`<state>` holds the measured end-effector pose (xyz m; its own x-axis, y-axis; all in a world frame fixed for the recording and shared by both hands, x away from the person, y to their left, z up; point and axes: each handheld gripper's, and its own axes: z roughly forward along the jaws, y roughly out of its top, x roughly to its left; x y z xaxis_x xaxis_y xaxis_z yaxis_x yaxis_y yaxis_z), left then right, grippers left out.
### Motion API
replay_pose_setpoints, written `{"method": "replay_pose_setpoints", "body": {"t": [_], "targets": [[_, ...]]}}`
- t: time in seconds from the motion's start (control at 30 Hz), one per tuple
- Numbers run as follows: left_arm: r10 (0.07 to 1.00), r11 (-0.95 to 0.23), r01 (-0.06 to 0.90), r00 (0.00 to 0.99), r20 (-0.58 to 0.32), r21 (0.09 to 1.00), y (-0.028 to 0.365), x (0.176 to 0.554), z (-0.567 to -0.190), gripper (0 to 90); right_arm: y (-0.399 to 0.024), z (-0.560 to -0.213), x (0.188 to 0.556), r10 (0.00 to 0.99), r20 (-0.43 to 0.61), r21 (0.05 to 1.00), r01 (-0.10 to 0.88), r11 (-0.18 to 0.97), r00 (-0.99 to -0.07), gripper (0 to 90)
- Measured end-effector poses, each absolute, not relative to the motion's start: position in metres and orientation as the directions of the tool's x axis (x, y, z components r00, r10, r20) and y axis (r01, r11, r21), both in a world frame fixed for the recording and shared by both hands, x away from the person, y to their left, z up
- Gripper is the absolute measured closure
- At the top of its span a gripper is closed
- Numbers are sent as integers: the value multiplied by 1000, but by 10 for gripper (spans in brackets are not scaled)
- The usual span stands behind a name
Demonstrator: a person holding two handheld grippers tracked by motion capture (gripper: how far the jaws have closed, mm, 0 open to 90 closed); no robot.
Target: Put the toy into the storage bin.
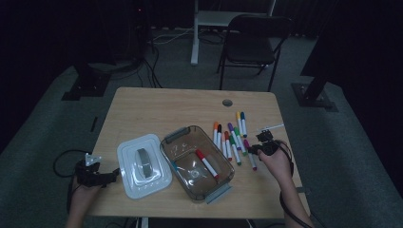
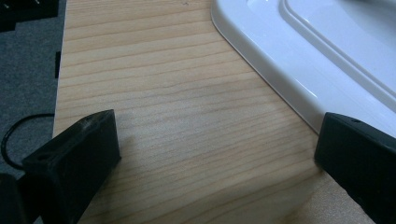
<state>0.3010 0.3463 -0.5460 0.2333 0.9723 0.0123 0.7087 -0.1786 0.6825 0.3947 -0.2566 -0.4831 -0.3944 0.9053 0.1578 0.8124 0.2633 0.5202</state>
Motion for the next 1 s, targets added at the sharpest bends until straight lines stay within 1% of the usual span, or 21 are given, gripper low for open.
{"method": "replay_pose_setpoints", "body": {"t": [0.17, 0.3, 0.57, 0.7, 1.0], "targets": [[972, -179, 709, 233, 12, 683, 346, 301, -546, 5, -258, -501, 408, 923, 149, 486, 839, 245, -356, 685], [972, -179, 709, 233, 12, 682, 346, 301, -546, 5, -258, -510, 413, 928, 149, 464, 853, 239, -342, 691], [972, -179, 709, 233, 12, 683, 346, 301, -546, 5, -265, -514, 412, 938, 136, 459, 860, 225, -318, 717], [972, -179, 709, 233, 12, 683, 346, 301, -546, 5, -268, -516, 411, 944, 129, 452, 865, 218, -305, 748], [972, -178, 709, 233, 12, 683, 346, 301, -546, 5, -275, -514, 408, 949, 170, 445, 880, 168, -267, 766]]}}
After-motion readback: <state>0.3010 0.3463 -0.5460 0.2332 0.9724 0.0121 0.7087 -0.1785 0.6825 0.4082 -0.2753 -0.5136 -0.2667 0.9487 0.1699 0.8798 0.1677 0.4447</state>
